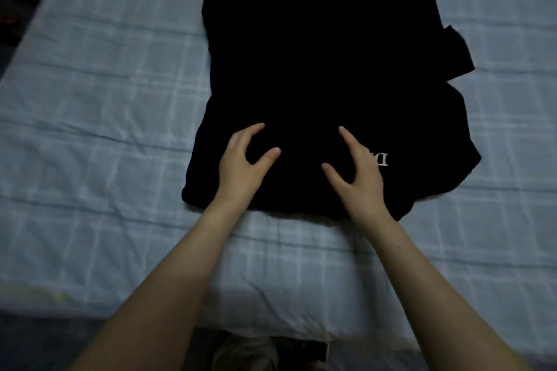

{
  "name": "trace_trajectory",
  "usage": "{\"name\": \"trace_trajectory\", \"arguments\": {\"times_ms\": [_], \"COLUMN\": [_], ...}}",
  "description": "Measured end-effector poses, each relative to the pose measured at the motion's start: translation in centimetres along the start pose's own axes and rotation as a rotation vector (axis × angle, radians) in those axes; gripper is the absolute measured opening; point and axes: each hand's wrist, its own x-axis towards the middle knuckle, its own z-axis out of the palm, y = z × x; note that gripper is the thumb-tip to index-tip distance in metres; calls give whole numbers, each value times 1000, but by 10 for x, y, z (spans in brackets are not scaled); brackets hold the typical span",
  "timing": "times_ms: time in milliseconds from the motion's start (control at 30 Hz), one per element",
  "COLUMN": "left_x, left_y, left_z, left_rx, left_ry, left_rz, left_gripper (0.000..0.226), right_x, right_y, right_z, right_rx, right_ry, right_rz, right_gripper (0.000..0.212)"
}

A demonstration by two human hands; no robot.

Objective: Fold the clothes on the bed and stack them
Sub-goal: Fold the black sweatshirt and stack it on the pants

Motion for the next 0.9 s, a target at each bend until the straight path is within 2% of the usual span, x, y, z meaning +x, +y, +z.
{"name": "trace_trajectory", "arguments": {"times_ms": [167,300,400,500,600,667,767,833,900], "left_x": [2,-13,-36,-65,-67,-50,-8,31,67], "left_y": [-11,-6,0,3,5,15,37,51,62], "left_z": [-1,-18,-30,-30,-26,-26,-24,-21,-23], "left_rx": [-19,-136,7,128,94,73,-16,-100,-442], "left_ry": [-17,-109,-37,-7,-5,38,90,103,105], "left_rz": [6,-28,57,129,87,9,-14,-65,-234], "left_gripper": [51,57,61,63,58,54,47,45,41], "right_x": [0,-4,-17,-42,-56,-45,-3,35,71], "right_y": [14,11,6,3,1,-6,-23,-34,-43], "right_z": [10,3,-14,-25,-27,-33,-50,-59,-68], "right_rx": [53,52,-59,-79,-29,56,166,234,499], "right_ry": [99,84,118,127,81,151,306,303,273], "right_rz": [23,14,-80,-52,34,75,120,179,289], "right_gripper": [70,70,62,66,72,73,64,59,49]}}
